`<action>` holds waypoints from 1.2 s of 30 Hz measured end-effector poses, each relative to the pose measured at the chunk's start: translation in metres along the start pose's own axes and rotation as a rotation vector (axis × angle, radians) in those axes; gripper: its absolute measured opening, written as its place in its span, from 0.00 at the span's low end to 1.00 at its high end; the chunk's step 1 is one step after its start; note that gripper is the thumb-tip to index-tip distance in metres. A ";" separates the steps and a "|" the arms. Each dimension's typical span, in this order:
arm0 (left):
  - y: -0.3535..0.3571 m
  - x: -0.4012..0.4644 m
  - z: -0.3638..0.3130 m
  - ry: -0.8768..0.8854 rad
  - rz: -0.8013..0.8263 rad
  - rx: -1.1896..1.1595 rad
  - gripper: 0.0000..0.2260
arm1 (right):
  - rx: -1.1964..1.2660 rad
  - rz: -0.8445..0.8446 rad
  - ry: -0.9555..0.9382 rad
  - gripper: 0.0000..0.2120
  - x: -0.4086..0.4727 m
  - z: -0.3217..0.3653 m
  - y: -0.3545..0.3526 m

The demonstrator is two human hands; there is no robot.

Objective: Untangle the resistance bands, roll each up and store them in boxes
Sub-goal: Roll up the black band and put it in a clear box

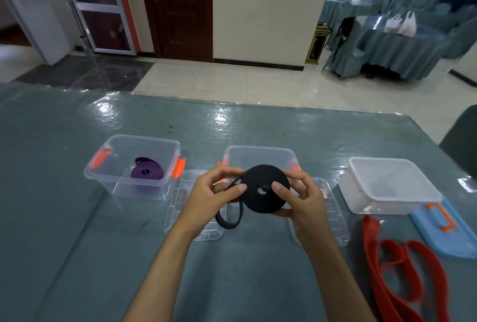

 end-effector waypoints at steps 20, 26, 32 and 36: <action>0.028 -0.010 0.036 -0.153 -0.521 -0.366 0.08 | 0.155 -0.235 -0.005 0.13 -0.003 -0.023 -0.015; 0.017 -0.010 0.043 -0.159 -0.597 -0.348 0.14 | 0.121 -0.065 0.086 0.16 0.000 -0.034 -0.011; 0.026 -0.005 0.048 -0.116 -0.568 -0.279 0.14 | 0.255 -0.128 0.043 0.16 0.008 -0.041 -0.015; 0.030 0.007 0.066 -0.189 -0.568 -0.259 0.09 | 0.265 -0.161 0.077 0.16 0.017 -0.054 -0.024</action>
Point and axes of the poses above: each hand's wrist, its own x-axis towards the middle knuckle, its own y-axis out of the palm, z = x × y, the point moved 7 cm from there along x, towards the middle knuckle, and after that the axes turned 10 degrees about x, right-handed, at the moved point
